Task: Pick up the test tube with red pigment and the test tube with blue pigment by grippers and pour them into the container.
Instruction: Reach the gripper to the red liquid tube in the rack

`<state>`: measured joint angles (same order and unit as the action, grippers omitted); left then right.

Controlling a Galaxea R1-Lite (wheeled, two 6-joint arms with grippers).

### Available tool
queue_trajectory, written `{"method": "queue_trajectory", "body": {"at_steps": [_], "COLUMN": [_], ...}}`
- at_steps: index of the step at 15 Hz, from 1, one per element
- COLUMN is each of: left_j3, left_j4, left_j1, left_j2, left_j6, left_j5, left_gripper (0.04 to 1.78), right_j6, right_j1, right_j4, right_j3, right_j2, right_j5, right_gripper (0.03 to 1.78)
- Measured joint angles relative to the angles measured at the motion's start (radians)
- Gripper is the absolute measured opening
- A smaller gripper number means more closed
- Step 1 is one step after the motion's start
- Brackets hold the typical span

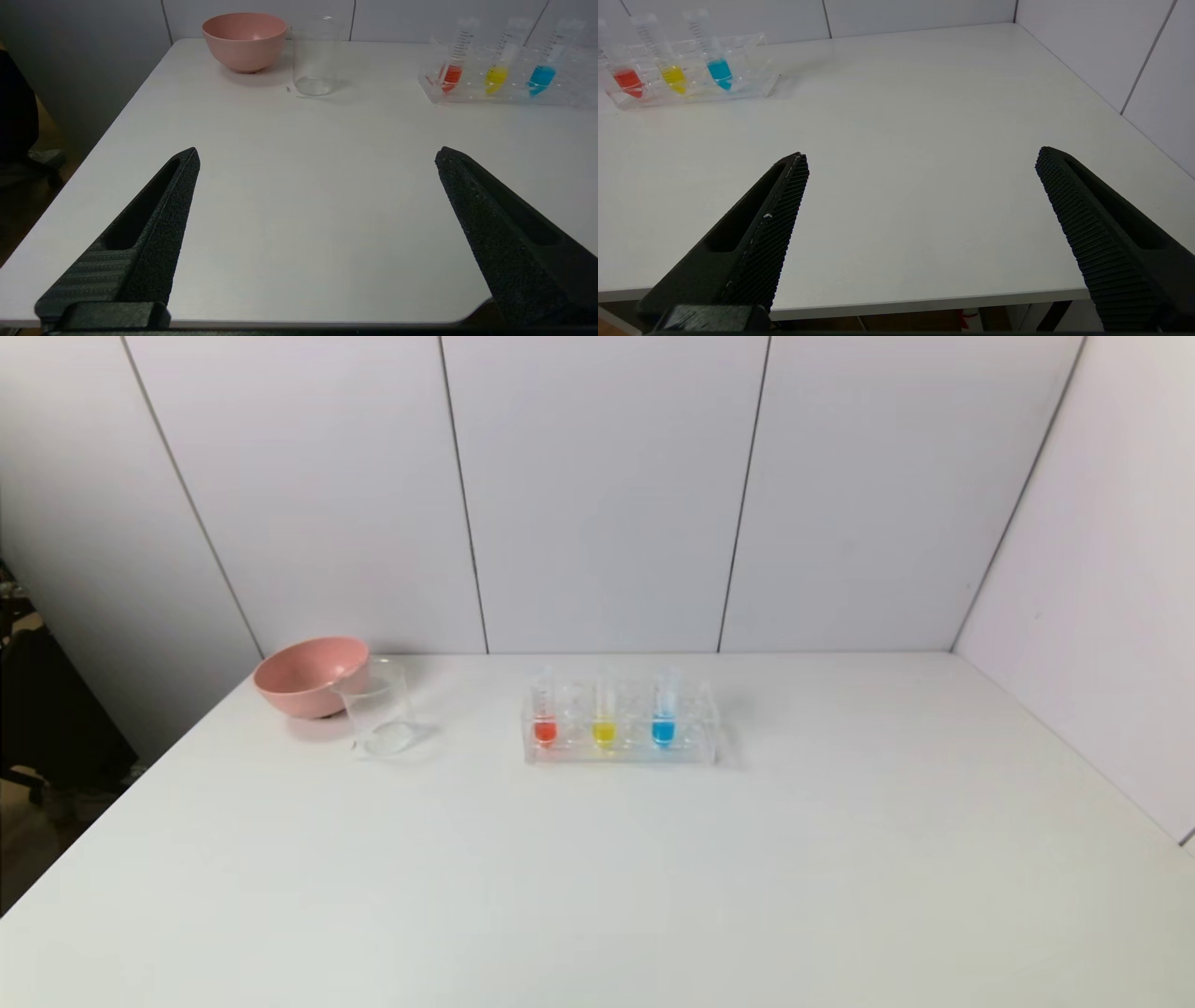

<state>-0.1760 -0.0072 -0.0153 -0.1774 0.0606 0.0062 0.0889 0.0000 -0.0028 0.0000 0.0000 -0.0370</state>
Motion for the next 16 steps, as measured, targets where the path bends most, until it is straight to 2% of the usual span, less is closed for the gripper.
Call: {"method": "queue_trajectory", "body": {"at_steps": [4,11,13,16], "left_j3": [-0.108,-0.220,-0.299,-0.423], "left_j4": [-0.098,-0.457,-0.481,-0.472], "left_j1": [-0.046,-0.094,-0.195,-0.412], "left_j2": [-0.278,-0.901,-1.032,-1.199], "left_j6": [0.006,0.002,0.008,0.064], "left_j5": [-0.013,-0.139,-0.123,0.071], "left_gripper": [1.76,1.76,1.76,1.76], "right_j6": [0.000,0.000,0.001,0.000], "right_j1": [0.000,0.000,0.000,0.000], "right_j4": [0.000,0.000,0.000,0.000], "right_j3": [0.000,0.000,0.000,0.000], "right_j2": [0.000,0.000,0.000,0.000], "right_j5": [0.000,0.000,0.000,0.000], "right_gripper": [1.77,1.77,1.77,1.77]}}
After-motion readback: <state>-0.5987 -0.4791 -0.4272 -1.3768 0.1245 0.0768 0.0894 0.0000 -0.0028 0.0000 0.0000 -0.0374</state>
